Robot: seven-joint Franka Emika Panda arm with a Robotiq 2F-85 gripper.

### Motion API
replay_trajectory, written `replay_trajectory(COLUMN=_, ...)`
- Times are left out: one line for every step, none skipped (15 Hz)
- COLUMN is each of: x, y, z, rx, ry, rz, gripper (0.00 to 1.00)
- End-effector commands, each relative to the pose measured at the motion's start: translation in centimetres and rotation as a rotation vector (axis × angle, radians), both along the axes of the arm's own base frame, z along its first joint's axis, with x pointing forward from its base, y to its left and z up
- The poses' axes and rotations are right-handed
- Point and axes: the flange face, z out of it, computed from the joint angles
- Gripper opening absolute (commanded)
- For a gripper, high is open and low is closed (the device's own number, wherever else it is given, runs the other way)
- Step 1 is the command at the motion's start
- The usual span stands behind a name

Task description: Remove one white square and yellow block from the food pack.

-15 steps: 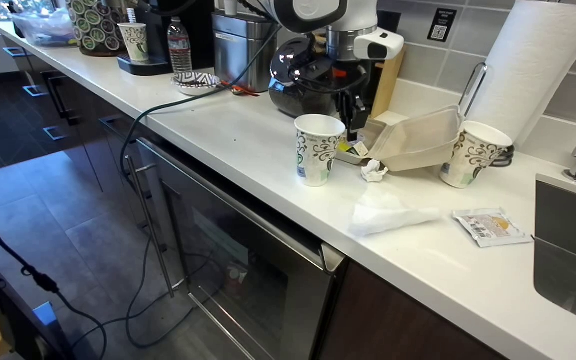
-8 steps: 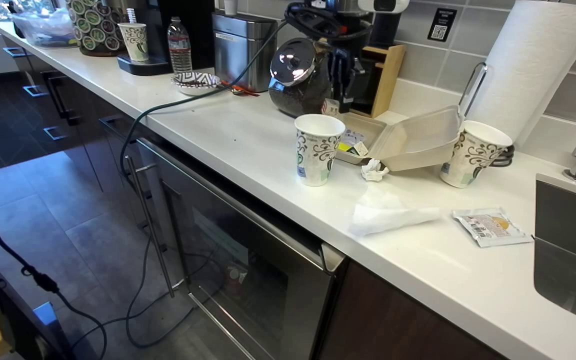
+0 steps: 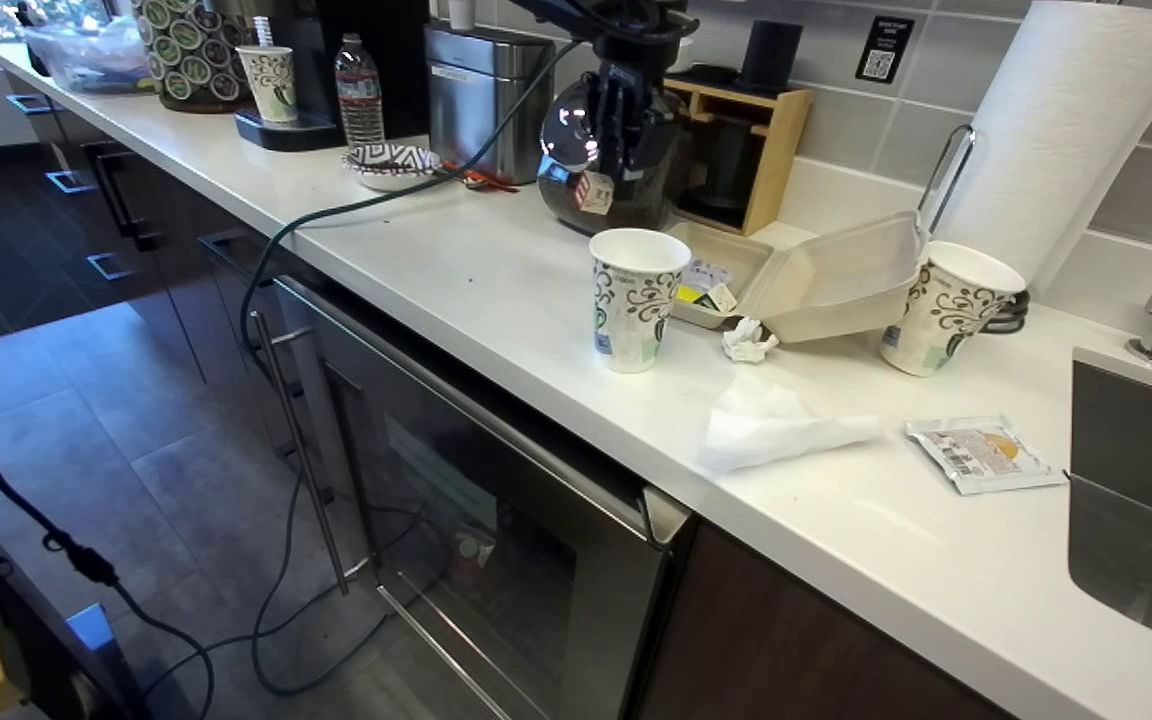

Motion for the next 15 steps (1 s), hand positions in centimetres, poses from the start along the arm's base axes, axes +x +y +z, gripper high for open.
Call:
replay_trajectory(x=-0.2, y=0.3, z=0.1, rx=0.004, ry=0.003, rz=0.005, gripper=0.35)
replay_trajectory(x=-0.4, y=0.4, z=0.1, rx=0.007, ry=0.005, rz=0.008, gripper=0.10)
replay_trajectory(x=-0.4, y=1.2, z=0.1, rx=0.012, ry=-0.009, rz=0.055, gripper=0.10)
replay_trajectory(x=-0.1, y=2.3, z=0.0, rx=-0.002, ry=-0.013, rz=0.078, gripper=0.10)
replay_trajectory(x=0.3, y=4.0, z=-0.3, rx=-0.003, ry=-0.035, rz=0.118, gripper=0.10)
replay_trajectory(x=0.7, y=5.6, z=-0.6, rx=-0.008, ry=-0.047, rz=0.152, gripper=0.10)
replay_trajectory(x=1.0, y=7.2, z=-1.1, rx=-0.017, ry=-0.059, rz=0.189, gripper=0.10)
replay_trajectory(x=1.3, y=8.9, z=-1.8, rx=-0.046, ry=-0.077, rz=0.216, gripper=0.10)
replay_trajectory(x=1.5, y=10.5, z=-2.5, rx=-0.040, ry=-0.096, rz=0.251, gripper=0.10)
replay_trajectory(x=1.5, y=12.0, z=-3.2, rx=-0.050, ry=-0.098, rz=0.277, gripper=0.10)
replay_trajectory(x=1.2, y=13.1, z=-4.2, rx=-0.056, ry=-0.084, rz=0.294, gripper=0.10)
replay_trajectory(x=0.5, y=13.7, z=-4.9, rx=-0.066, ry=-0.057, rz=0.293, gripper=0.10)
replay_trajectory(x=-0.5, y=13.9, z=-5.4, rx=-0.083, ry=-0.031, rz=0.286, gripper=0.10)
replay_trajectory(x=-1.6, y=13.8, z=-5.9, rx=-0.096, ry=0.004, rz=0.283, gripper=0.10)
replay_trajectory(x=-2.6, y=14.1, z=-6.2, rx=-0.088, ry=0.022, rz=0.302, gripper=0.10)
